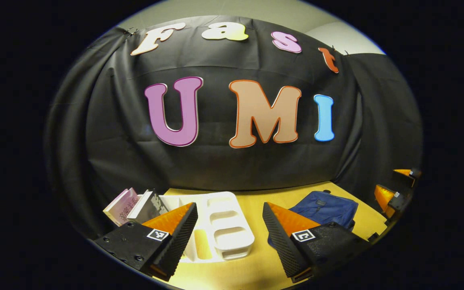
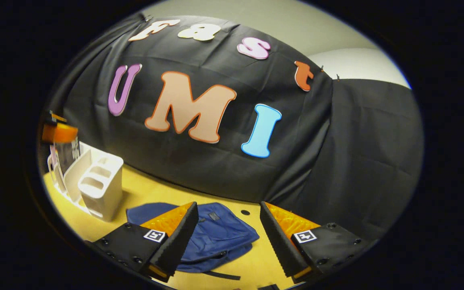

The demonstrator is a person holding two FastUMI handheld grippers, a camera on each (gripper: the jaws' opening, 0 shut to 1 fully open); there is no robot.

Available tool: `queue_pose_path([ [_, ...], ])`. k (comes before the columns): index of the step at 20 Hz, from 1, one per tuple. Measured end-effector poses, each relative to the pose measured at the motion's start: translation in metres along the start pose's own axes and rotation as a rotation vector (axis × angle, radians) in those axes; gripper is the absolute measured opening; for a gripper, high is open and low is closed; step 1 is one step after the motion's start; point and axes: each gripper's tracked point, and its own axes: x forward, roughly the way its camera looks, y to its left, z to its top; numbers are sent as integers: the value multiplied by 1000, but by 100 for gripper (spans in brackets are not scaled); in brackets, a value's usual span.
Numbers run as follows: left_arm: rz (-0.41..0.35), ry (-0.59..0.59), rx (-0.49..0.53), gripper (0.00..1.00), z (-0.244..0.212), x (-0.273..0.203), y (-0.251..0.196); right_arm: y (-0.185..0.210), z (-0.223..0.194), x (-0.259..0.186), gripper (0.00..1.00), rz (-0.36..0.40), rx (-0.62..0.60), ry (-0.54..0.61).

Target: Open the schoolbag, grab two books from the bookshelf and put them into the schoolbag.

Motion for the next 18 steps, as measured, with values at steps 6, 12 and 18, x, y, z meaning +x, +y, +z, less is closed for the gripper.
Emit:
queue_pose_path([
  [6, 94, 16, -5, 95, -6, -11, 33, 25, -66, -4, 98, 50, -187, 63],
  [12, 178, 33, 26, 95, -14, -25, 69, 45, -132, -12, 98, 85, -325, 170],
  [18, 239, 37, 74, 95, -15, -50, 93, 55, -178, -6, 98, 84, -471, 218],
])
